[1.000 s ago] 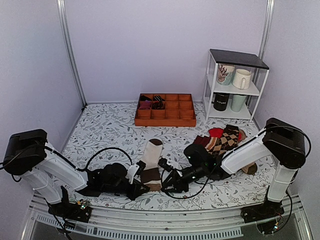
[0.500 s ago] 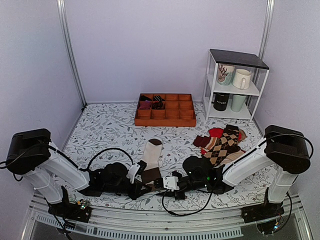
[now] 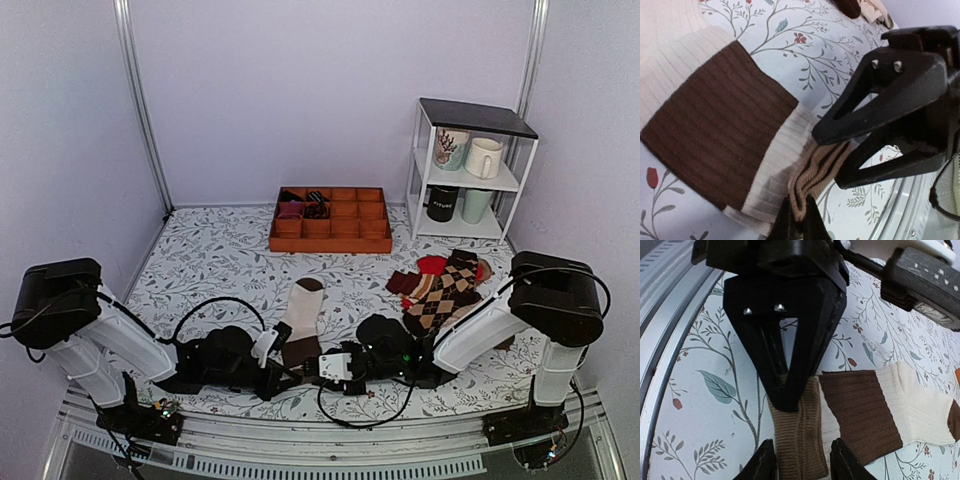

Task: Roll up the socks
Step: Roll the sock at the center of the board.

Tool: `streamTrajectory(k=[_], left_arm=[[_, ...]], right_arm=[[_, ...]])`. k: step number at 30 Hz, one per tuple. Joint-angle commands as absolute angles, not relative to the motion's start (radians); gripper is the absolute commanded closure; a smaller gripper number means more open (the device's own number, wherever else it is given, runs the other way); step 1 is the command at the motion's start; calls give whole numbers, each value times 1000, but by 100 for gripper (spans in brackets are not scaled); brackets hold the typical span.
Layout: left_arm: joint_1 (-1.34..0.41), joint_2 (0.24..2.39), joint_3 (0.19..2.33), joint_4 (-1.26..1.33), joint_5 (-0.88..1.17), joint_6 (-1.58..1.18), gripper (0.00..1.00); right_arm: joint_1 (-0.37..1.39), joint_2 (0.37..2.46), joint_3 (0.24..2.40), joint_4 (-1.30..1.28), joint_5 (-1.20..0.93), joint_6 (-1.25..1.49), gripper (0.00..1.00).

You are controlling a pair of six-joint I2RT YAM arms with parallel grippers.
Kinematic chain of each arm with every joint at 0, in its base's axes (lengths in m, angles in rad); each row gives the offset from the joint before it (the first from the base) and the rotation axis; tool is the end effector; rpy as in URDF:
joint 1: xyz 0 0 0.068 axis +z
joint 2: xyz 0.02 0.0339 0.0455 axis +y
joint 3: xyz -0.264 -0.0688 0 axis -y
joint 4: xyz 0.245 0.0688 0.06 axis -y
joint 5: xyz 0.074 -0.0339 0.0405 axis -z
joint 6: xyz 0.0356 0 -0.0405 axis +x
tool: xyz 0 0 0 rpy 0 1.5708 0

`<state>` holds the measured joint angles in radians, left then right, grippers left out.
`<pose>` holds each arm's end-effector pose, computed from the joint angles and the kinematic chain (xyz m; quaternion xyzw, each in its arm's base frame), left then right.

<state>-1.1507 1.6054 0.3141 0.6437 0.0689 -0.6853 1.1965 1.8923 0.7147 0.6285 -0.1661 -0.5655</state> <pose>0.0964 -0.2217 0.0923 0.2213 0.8672 -0.3723 0.2459 0.1209 0.3240 0.1037 -0.6964 0.5219 0.2200 0.4407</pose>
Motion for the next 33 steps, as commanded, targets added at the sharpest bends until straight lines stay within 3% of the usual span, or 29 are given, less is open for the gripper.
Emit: streamTrajectory(k=[1, 9, 19, 33], left_arm=[[-1146, 1652, 250, 380, 103, -691, 100], [-1146, 1655, 245, 381, 101, -691, 100], [-1145, 1667, 249, 385, 105, -689, 100], [-1146, 1675, 250, 388, 111, -689, 100]], right_arm=[[1170, 1894, 728, 619, -163, -560, 60], [1166, 1905, 749, 546, -259, -558, 62], [1166, 1866, 722, 630, -111, -586, 60], [1166, 1881, 741, 594, -269, -595, 60]])
